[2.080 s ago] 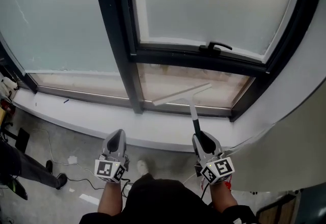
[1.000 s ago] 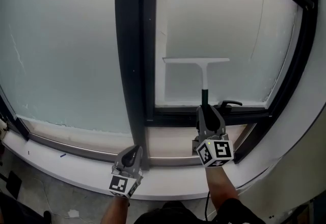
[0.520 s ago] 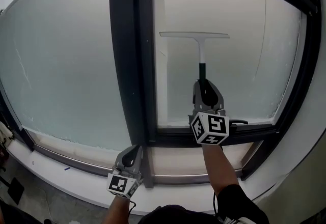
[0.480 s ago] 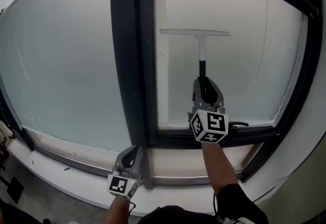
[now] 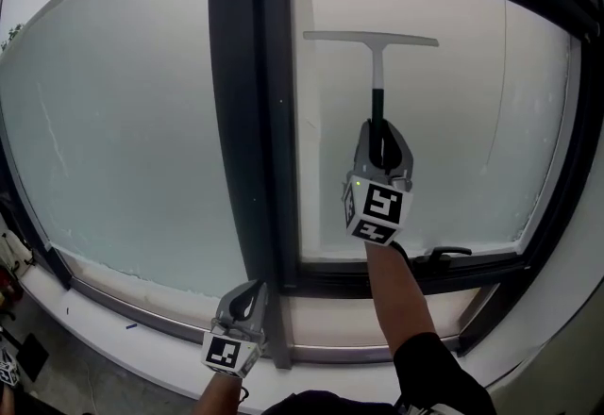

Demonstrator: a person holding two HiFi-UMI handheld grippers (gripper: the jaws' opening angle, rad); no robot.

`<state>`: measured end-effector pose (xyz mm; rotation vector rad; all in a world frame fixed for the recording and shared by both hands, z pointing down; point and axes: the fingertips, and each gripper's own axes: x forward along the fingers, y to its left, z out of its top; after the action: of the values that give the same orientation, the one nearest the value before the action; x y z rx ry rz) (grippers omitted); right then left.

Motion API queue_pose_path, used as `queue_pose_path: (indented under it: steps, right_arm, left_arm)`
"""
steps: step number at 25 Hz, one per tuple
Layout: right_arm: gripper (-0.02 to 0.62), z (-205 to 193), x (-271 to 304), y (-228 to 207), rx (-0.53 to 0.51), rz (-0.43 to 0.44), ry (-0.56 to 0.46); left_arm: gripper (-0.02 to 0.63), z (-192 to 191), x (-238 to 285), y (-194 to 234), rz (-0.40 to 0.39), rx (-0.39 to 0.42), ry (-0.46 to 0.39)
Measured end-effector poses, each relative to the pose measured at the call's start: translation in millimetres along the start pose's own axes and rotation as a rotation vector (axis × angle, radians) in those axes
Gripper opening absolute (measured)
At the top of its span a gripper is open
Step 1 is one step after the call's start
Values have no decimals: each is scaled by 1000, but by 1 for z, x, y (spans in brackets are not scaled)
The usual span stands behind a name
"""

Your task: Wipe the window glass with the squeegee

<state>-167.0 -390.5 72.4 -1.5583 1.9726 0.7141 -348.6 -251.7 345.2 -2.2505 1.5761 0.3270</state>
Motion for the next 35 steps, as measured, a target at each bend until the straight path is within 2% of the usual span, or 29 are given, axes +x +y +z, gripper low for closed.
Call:
queue_pose_path:
  steps: [3,14,23,35]
  right_arm:
    - [95,-5,3,6,-19,12,7]
    - [95,-28,-2,9,-16,-3,61]
    - [95,-36,-13,12,-14,-6,90]
    - [95,-49,-33,17,10,-7,120]
  left_arm:
    - [-2,-1,-4,5,26,-4,0]
    - [-2,-21,-10,-11,-21,-40,60]
    - [-2,-21,-13,-16,-40,-58,55]
    - [-2,-30,-22,-18,-14,-106,73]
